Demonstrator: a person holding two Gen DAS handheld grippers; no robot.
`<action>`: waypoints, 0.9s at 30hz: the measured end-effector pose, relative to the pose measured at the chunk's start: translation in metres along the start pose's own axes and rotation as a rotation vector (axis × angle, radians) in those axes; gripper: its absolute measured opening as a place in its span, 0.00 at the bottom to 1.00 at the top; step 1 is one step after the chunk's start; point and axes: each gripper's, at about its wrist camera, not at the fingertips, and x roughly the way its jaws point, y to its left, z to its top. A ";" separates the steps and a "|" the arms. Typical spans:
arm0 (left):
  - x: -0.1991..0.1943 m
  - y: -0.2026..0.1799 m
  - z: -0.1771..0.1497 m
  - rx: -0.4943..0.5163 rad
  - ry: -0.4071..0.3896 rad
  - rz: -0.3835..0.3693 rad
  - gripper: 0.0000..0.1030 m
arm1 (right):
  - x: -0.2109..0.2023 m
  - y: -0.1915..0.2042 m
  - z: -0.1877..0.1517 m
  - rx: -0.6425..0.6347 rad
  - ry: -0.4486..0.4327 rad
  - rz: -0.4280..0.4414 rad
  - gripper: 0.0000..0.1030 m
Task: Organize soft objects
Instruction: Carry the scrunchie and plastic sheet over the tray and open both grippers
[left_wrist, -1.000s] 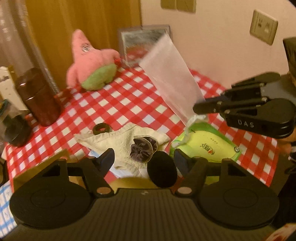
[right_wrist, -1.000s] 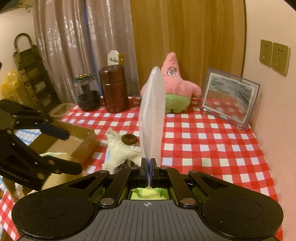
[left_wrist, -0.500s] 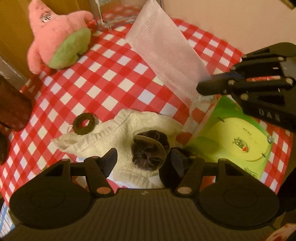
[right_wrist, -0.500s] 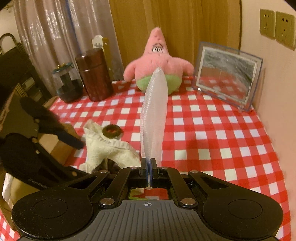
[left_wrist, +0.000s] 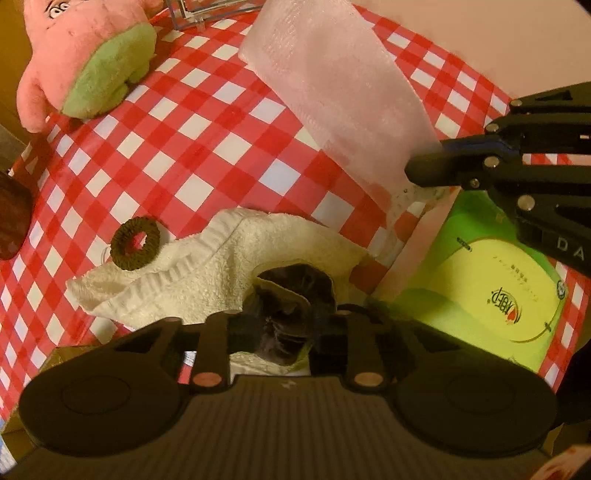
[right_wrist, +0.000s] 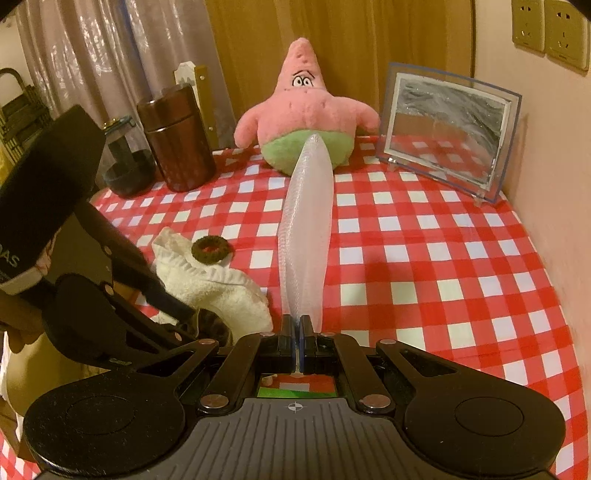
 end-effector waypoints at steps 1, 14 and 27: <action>-0.003 0.001 -0.001 -0.007 -0.012 -0.004 0.16 | 0.000 0.000 0.001 0.003 -0.003 0.001 0.01; -0.116 0.042 -0.049 -0.226 -0.293 0.065 0.13 | -0.032 0.026 0.019 0.014 -0.132 0.044 0.02; -0.211 0.093 -0.191 -0.467 -0.372 0.247 0.13 | -0.068 0.150 0.036 -0.071 -0.252 0.353 0.02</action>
